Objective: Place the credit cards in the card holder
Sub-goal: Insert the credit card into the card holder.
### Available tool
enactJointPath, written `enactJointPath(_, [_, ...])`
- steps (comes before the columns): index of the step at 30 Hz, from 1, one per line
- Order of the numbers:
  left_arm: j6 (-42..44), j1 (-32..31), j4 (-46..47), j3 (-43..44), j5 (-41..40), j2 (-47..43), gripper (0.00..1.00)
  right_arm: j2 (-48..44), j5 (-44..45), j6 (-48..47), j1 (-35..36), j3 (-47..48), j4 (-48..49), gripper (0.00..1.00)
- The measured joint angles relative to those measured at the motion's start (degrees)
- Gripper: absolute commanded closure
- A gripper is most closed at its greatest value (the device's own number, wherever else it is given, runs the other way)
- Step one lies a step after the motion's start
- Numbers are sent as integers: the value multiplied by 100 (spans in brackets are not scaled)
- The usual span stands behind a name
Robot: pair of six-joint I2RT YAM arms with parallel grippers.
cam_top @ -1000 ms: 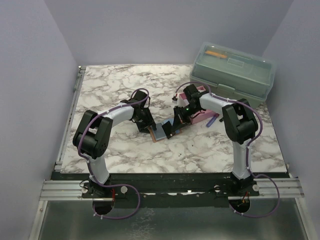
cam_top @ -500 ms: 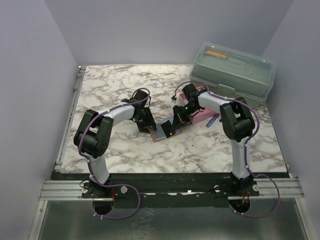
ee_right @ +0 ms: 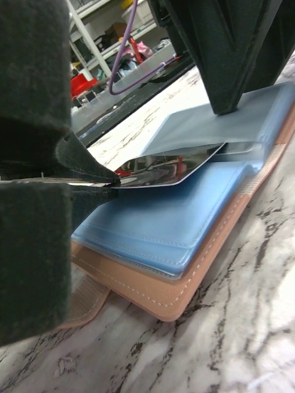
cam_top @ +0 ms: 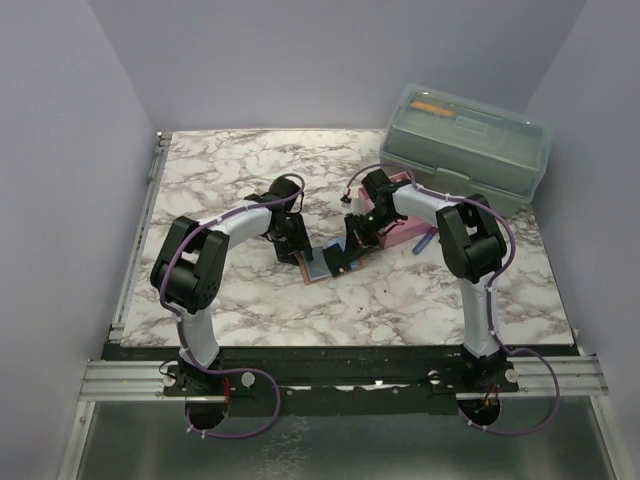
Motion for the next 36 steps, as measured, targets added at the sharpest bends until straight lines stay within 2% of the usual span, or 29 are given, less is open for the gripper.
enactJointPath(20, [457, 0, -103, 155, -11, 81, 53, 201, -70, 155, 55, 284, 26, 100])
enactJointPath(33, [334, 35, 50, 13, 48, 9, 53, 35, -114, 1088, 55, -356, 1005, 100])
enactJointPath(36, [258, 46, 85, -28, 55, -22, 47, -72, -48, 1266, 70, -498, 1185, 93])
